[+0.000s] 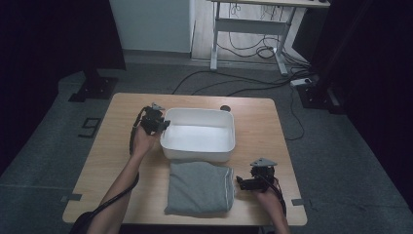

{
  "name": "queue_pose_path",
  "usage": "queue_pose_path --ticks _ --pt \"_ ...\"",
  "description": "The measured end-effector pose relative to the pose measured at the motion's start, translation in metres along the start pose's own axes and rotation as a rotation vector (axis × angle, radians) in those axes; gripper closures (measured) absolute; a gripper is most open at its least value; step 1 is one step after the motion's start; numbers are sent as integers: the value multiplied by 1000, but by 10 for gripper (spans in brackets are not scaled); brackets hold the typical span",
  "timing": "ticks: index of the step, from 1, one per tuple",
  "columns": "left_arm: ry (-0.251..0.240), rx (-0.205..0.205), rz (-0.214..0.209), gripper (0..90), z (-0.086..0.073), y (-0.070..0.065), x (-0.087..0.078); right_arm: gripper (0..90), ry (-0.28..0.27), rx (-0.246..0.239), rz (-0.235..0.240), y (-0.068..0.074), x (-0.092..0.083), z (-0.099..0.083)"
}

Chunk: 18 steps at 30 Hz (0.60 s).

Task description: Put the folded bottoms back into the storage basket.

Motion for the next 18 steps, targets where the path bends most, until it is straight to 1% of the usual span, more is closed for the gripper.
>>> queue_pose_path --ticks 3,4,6,9,11,13,15,16,17,18 --pt "-3 -5 -11 679 -1 1 -1 0 0 0 0 0 0 0" --pt "-8 -12 -21 674 -1 1 -2 0 0 0 0 0 0 0" --pt "-23 -25 -50 606 -1 0 -5 0 0 -1 1 0 0 0" --pt "-39 -20 -61 535 -2 0 -13 0 0 -1 1 0 0 0" --pt "-57 -19 -77 486 -5 1 -21 0 0 -1 1 0 0 0" --pt "-73 -18 -74 454 -9 4 -30 0 0 -1 1 0 0 0" --pt "-75 -26 -69 385 -14 10 -38 0 0 -1 1 0 0 0" --pt "-81 -30 -57 363 -17 14 -41 0 0 -1 1 0 0 0" --pt "-81 -30 -57 344 -17 14 -41 0 0 -1 1 0 0 0" --pt "-92 -47 -41 310 -23 21 -47 0 1 -2 1 0 0 0"
Point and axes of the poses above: each handheld gripper's, and its own axes: x roughly forward along the jaws, z roughly out of its top, y roughly to its left, the point moved 7 cm from there along x, roughly forward along the jaws, and after that the axes turned 15 degrees about y, right-handed, at the moved point
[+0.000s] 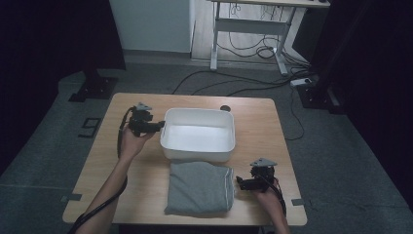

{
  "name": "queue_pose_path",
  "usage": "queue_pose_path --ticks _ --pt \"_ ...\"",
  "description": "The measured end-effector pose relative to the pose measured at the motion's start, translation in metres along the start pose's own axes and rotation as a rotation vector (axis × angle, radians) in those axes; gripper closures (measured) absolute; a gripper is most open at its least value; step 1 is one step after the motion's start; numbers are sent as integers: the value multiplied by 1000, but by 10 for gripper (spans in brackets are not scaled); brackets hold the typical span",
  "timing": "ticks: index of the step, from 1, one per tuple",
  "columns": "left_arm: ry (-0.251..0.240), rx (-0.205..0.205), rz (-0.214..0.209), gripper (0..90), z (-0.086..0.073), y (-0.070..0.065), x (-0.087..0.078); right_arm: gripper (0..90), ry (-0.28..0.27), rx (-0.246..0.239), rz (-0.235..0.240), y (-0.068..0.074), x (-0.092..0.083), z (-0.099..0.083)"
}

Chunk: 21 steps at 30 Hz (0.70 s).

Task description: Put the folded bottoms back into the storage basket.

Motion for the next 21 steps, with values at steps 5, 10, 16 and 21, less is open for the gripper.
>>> queue_pose_path --ticks 5,10,16,21 --pt "34 -12 33 217 -22 14 0 0 1 3 0 1 0 0" --pt "60 15 11 183 -43 6 9 0 1 5 0 1 0 0" --pt "57 47 5 205 -50 -10 17 0 1 6 -1 1 0 0" --pt "51 41 -24 210 -52 -16 20 0 1 5 -1 1 0 0"
Point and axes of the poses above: each handheld gripper's, and its own axes: x roughly forward along the jaws, z roughly out of its top, y roughly to its left, the point moved 7 cm from there along x, roughly forward along the jaws, and after that the axes turned 15 degrees about y, right-handed, at the moved point
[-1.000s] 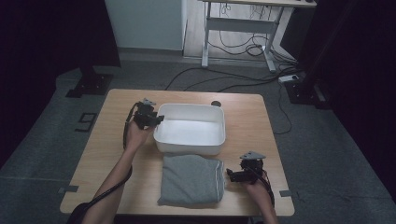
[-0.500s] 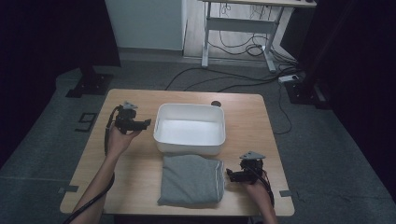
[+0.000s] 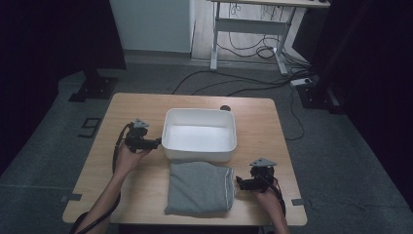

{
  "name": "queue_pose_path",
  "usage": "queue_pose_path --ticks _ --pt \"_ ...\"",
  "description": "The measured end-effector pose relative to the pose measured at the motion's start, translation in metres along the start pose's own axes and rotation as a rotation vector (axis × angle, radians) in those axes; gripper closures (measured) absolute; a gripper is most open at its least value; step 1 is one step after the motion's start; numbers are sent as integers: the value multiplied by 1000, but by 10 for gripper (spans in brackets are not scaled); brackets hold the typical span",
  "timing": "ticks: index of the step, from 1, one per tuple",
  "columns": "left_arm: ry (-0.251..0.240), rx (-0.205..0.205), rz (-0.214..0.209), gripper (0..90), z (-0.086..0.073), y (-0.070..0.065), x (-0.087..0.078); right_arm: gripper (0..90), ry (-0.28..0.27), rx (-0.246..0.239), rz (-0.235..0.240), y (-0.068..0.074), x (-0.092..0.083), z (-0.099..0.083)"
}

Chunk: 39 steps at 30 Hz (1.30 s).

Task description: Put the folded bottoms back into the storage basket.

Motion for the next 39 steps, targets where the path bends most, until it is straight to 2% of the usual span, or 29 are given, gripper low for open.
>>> queue_pose_path --ticks 6,11,17,22,27,28,33,37,39 --pt "4 26 -15 206 3 -12 5 0 0 0 0 0 0 0" --pt "11 37 -1 171 1 -9 6 0 0 -1 1 0 0 0" --pt "0 47 -5 143 -9 -9 -3 0 0 -2 1 0 0 0" --pt "-6 81 -1 139 -28 -17 -18 0 0 -2 1 0 0 0" --pt "-7 93 -11 128 -43 -25 -21 0 0 -2 1 1 0 0" --pt "0 100 -14 121 -52 -29 -19 0 0 -2 1 1 0 0" --pt "54 143 6 47 -71 -35 -8 0 0 -2 1 1 0 0" --pt "83 143 -7 0 -84 -37 1 0 0 -3 1 1 0 0" --pt "104 147 4 0 -88 -37 6 0 0 -3 1 1 0 0"
Point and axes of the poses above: each handheld gripper's, and its own axes: x roughly forward along the jaws, z roughly out of its top, y roughly to its left, the point moved 7 cm from there along x, roughly forward along the jaws, and after that the axes turned 15 degrees about y, right-handed, at the moved point
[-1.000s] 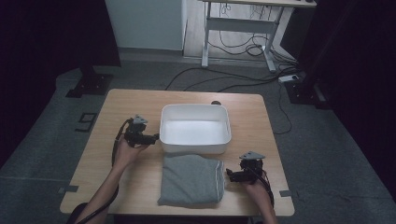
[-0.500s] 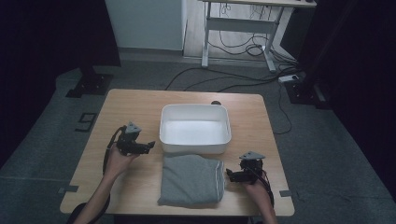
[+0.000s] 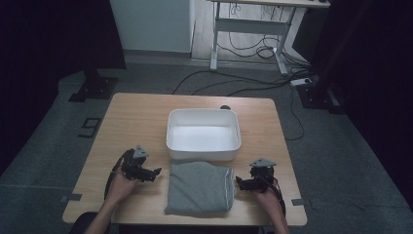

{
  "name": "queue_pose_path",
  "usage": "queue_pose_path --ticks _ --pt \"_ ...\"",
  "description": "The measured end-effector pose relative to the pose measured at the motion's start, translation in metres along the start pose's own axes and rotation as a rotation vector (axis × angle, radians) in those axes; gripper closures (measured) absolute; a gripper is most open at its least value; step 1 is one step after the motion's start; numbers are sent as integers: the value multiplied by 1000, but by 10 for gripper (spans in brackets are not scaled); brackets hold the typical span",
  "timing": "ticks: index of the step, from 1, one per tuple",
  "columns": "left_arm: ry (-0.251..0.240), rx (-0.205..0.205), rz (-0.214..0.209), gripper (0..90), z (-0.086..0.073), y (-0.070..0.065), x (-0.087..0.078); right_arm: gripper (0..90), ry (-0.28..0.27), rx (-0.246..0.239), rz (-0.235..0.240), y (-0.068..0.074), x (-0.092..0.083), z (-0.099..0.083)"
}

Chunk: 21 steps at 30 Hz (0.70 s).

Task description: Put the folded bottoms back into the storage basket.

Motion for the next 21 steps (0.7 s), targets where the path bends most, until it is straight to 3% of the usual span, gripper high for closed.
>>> queue_pose_path --ticks 5,11,21 --pt "22 12 21 0 -3 -1 8 0 0 0 0 0 0 0" --pt "12 -18 -40 0 -6 2 11 0 0 0 0 0 0 0" --pt "12 -16 -40 0 -7 3 10 0 -1 0 1 0 0 0"
Point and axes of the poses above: each handheld gripper's, and its own axes: x roughly forward along the jaws, z roughly out of its top, y roughly to its left, the point moved 7 cm from there along x, roughly forward along the jaws, and after that the axes turned 15 degrees about y, right-handed, at the moved point
